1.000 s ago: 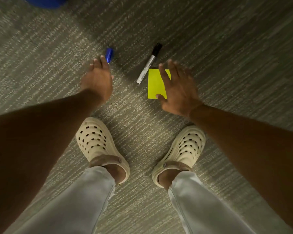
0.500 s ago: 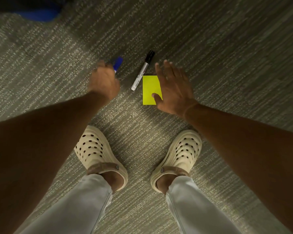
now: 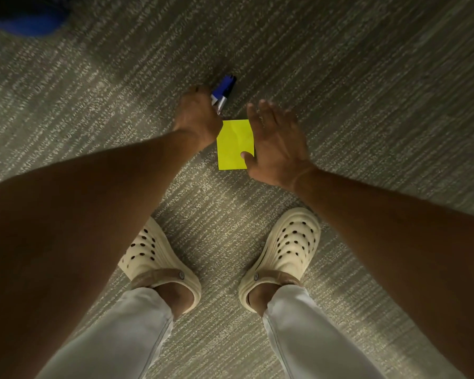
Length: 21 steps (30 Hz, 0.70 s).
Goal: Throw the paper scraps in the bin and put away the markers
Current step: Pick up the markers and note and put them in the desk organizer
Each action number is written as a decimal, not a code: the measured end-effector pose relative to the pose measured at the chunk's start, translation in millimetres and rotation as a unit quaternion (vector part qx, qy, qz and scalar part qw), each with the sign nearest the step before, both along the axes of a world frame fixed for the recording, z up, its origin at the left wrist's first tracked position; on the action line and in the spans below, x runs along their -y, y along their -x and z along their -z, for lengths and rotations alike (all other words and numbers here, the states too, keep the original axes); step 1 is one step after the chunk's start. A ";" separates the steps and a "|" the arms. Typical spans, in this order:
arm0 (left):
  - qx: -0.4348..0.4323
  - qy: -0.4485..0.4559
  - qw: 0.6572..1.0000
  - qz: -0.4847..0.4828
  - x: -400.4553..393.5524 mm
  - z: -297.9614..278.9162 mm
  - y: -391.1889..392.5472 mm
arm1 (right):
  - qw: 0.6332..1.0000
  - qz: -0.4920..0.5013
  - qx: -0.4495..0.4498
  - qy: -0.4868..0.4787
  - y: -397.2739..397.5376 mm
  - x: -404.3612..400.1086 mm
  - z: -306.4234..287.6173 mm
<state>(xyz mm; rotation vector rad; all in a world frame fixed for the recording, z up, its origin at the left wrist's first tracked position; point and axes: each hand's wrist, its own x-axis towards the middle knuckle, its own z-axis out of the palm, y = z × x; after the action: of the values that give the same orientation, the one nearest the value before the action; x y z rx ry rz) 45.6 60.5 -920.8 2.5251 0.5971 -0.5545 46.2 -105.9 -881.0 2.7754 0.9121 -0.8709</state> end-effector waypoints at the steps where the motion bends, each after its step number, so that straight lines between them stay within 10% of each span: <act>1: 0.003 0.000 1.000 -0.003 0.3 1.2 0.1 | 1.000 0.001 -0.002 0.000 0.2 0.7 0.8; 21: 0.011 -0.014 0.993 0.116 -8.0 -11.1 8.9 | 0.999 -0.016 -0.047 -0.013 7.2 -12.2 13.5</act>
<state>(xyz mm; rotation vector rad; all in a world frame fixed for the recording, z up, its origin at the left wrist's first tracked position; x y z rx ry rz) 36.8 68.5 -909.7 2.6409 0.3060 -0.6032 39.0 -93.6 -894.5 2.7548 0.9870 -0.9983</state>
